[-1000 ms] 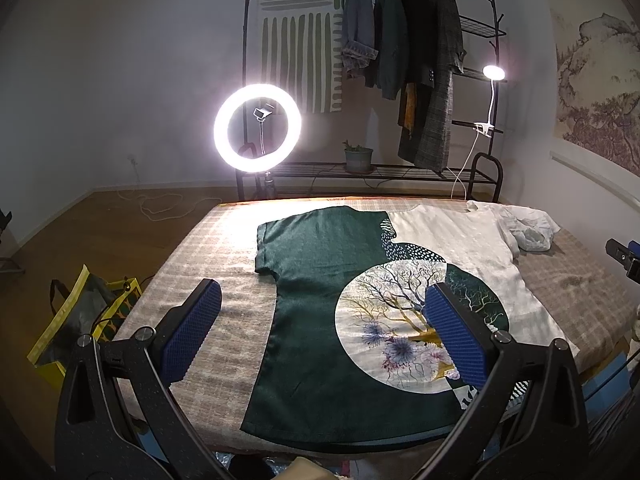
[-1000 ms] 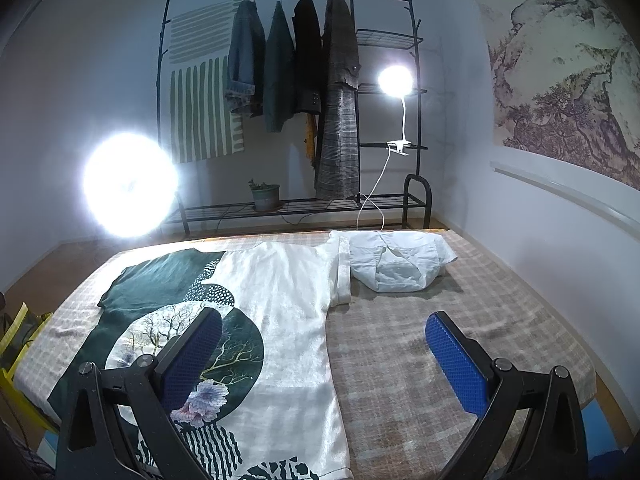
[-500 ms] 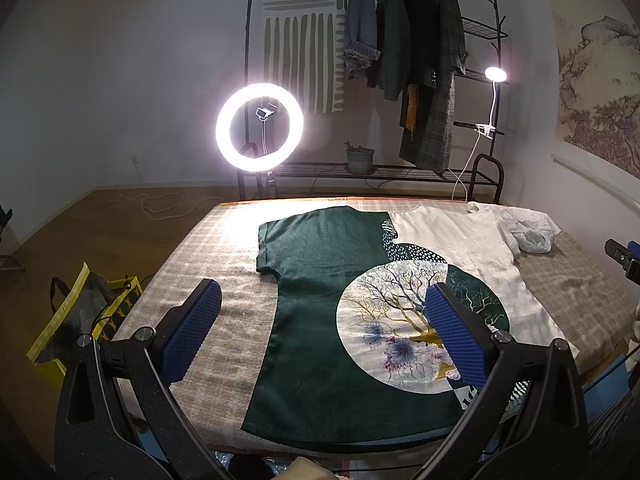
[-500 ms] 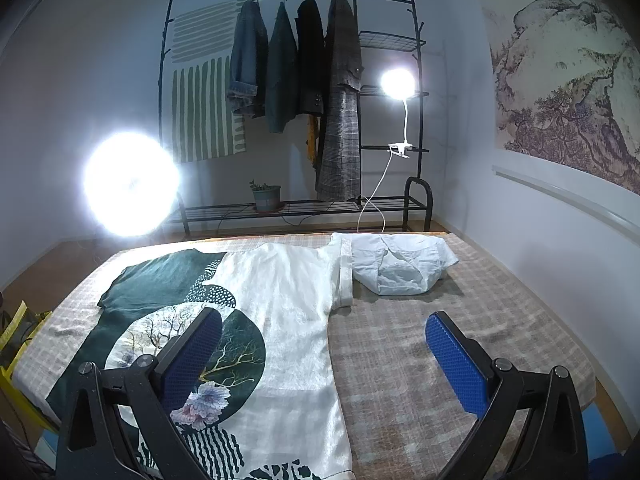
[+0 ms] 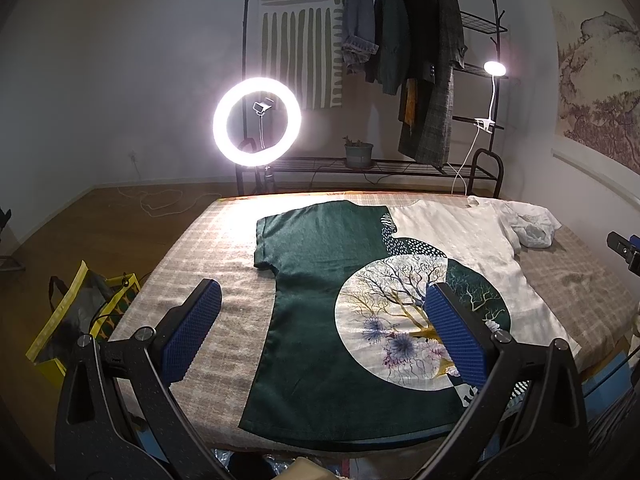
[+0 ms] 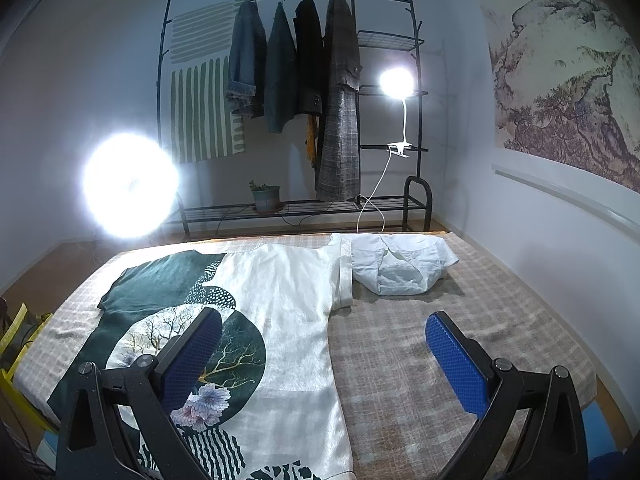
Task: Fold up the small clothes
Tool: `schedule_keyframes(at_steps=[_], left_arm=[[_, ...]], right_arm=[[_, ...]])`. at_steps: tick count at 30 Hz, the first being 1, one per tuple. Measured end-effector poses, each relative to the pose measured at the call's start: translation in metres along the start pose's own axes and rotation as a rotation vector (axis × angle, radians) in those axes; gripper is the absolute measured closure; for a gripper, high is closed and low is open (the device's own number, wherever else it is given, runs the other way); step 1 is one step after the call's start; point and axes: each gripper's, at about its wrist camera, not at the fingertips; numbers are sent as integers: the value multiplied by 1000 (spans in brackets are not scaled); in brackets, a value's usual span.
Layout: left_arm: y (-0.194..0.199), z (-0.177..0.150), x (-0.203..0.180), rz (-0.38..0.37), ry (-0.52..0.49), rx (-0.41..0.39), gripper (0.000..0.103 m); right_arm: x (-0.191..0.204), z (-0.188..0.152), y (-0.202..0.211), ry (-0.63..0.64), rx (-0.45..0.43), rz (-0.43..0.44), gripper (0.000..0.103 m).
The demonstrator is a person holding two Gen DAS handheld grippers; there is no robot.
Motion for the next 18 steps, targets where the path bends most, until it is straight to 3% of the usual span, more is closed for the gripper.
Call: schedule_keyframes(at_steps=[18], left_arm=[[-2,-6,-1,0,0,8,0]], right_arm=[[0,0,0,-4,1,2,0]])
Point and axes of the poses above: each gripper's, at about its wrist camera, not at the fingertips, and y roughly against the way its jaws point, x to its left, z to its top, and after that the axes turned 2 degrees about y, right-handed
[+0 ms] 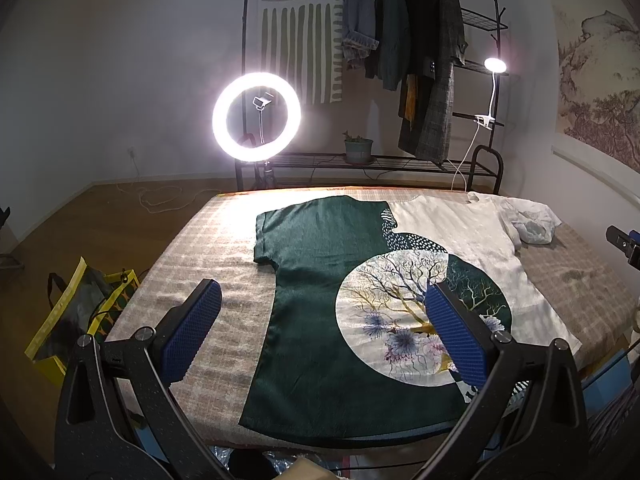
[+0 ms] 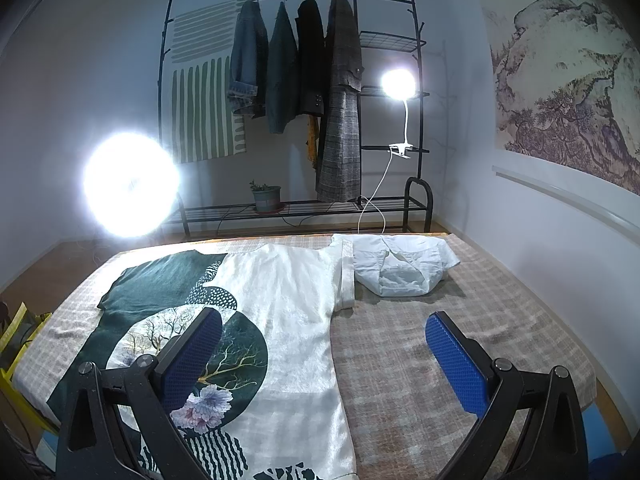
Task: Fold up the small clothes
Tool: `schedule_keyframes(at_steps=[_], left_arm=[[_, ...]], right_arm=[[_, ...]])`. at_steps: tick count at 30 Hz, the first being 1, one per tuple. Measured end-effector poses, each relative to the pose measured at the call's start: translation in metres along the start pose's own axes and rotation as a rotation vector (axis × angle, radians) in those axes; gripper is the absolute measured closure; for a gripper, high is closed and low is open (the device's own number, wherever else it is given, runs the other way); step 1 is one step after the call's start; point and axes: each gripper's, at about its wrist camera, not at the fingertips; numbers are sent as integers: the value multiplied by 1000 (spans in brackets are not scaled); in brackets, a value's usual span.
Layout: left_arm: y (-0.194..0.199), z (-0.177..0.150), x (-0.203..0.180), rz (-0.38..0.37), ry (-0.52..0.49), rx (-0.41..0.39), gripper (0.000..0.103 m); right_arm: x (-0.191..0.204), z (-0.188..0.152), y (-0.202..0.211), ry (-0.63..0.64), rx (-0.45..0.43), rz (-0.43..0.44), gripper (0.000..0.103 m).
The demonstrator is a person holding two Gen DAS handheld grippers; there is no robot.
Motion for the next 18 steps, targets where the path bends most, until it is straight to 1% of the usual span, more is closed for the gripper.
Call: schedule_keyframes(at_steps=[9,10,18], left_arm=[[-7,-16,10,14,13,39,0],[-10,-14,13,15,16,48,0],[-30,-31,40,31,85,145,1]], right_arm=[[21,12,-7,5,4,14,0],[24,13,-8,9,5,15,0],[56,23,-22,47,24,63,0]])
Point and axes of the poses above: each gripper's, at about its wrist camera, not at the fingertips, and y roughly against the way its jaws point, x to its left, z to its top, and after that the axes turned 2 degrees about y, right-handed
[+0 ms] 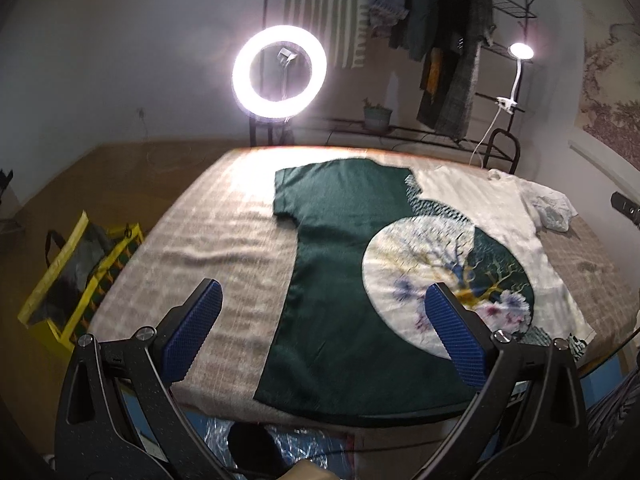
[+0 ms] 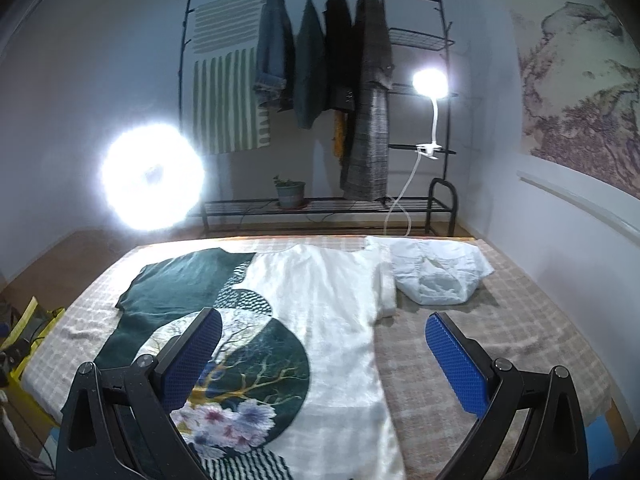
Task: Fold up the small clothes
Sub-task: 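Grasp the green side edge of the printed shirt with the right tool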
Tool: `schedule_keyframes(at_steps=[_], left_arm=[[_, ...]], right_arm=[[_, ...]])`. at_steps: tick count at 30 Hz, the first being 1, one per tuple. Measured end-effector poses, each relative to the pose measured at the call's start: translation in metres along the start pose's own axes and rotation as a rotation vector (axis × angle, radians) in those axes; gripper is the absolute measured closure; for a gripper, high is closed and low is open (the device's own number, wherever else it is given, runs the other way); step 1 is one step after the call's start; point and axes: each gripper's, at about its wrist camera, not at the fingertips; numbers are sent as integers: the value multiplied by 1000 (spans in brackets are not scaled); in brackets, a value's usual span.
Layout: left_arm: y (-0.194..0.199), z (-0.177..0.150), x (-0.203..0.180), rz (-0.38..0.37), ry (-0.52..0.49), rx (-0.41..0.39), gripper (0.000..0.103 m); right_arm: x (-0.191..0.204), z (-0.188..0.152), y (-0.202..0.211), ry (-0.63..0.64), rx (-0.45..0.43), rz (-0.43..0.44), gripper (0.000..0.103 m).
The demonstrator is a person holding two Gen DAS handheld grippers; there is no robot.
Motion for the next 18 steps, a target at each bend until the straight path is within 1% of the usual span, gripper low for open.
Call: schedule_keyframes(at_steps=[2,4,5,8,9,10,11,13,14,15,16,18], left_arm=[[-7,-7,11,5,34,34,5],[-16,-14,23,-3,89,77,12],[-22,-21,30,-18,129,111,17],[-36,-38,44,-44,215,196,30],[-42,-45,49,-49,241,224,32],[-46,-49,52,-54,262,245,33],[-51,-54,54,-62,286,270,33],[-61,-60,58,-53,310,301,35],[-66,-63,60,-46,319,316,38],[-69,-63,61,-42,326,322,40],[-72,-64,63,-35,330,325,40],[-77,-64,66,-9,329,325,40]], right_arm=[[5,4,-6,5,18,19,0],[7,9,-13,3,39,47,0],[10,13,-17,2,46,71,1],[22,27,-29,8,51,140,9],[26,33,-34,8,65,167,12],[32,40,-39,8,83,200,15],[42,50,-47,5,112,255,15],[60,63,-57,11,146,337,16],[75,71,-63,23,161,383,16],[88,77,-67,36,170,419,16],[105,83,-73,52,183,460,16],[132,91,-82,78,202,514,16]])
Point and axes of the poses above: each gripper's, at about its wrist camera, not at the fingertips, and y roughly against the way its jaws point, x to its left, z to its top, and after that the axes turned 2 degrees about y, right-handed
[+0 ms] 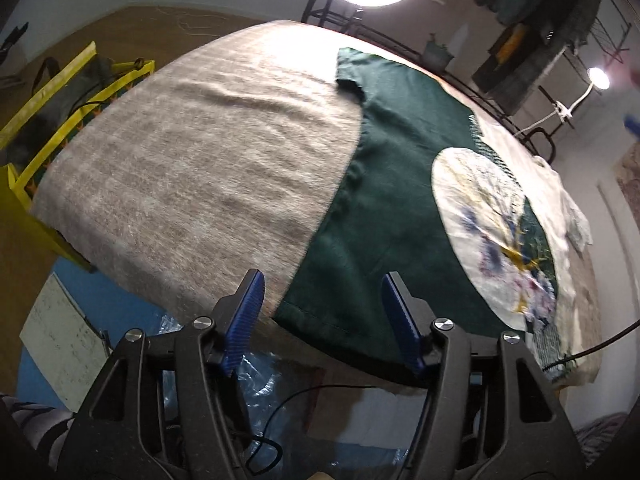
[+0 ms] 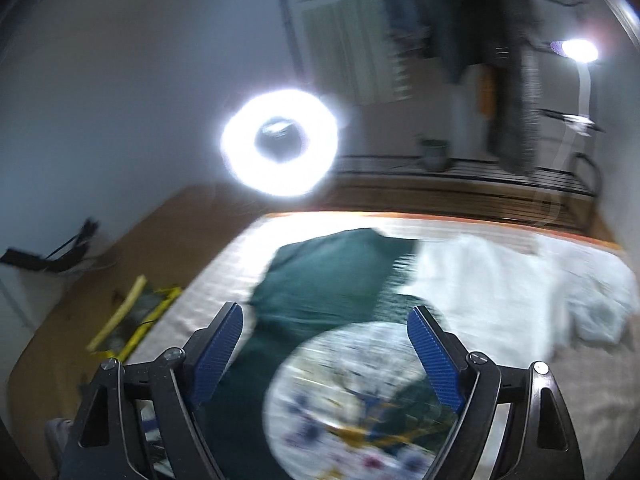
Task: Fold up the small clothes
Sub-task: 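Grasp the green side edge of the printed shirt with the right tool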
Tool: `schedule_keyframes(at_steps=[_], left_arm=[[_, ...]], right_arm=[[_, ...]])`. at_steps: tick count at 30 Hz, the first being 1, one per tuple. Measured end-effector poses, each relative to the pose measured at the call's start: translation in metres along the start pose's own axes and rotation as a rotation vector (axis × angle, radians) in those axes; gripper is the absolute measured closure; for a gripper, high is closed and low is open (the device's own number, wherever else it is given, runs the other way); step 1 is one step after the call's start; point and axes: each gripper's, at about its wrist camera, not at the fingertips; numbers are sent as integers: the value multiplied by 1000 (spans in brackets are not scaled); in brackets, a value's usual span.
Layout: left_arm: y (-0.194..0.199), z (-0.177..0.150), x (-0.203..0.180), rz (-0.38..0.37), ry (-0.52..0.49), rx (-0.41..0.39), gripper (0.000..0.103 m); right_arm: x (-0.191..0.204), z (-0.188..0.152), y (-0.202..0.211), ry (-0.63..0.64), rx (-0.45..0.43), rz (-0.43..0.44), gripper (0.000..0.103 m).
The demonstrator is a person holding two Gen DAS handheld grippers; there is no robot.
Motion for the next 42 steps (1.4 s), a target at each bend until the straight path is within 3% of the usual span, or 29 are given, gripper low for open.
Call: schedule_keyframes(at_steps=[5,11,16,18,20,27,33,37,41,42], left_arm=[[-19,1,12,14,35,48,41],[-25,5,13,37,13,33,46],[-28,9,13,38,2,28,70],[-29,11,15,22,17,34,87],[-32,13,17,-15,42,54,99],[-36,15,17,-88,79,81,103],[-38,17,18,-110,92,84,103],[-34,15,16,-127,91,78,103],[-27,17,9,-139,64,63,103],[-25,17,6,-140,53,57,103]], right_arm=[[42,35,-66,40,53,77,17],[73,58,-149,69,148,130,23],[89,64,-215,99,224,102,24],[90,64,-249,91,263,92,24],[91,61,-284,74,304,87,25],[107,41,-367,75,441,61,31],[117,27,-408,165,522,-9,37],[114,19,-422,196,576,-37,52],[118,12,-422,288,578,-76,76],[118,12,-420,301,574,-79,91]])
Point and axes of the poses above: each gripper's, at about its wrist camera, not at the fingertips, and y roughly against the way its jaws point, x to its left, z to its top, and after that the axes turned 2 degrees about y, right-handed
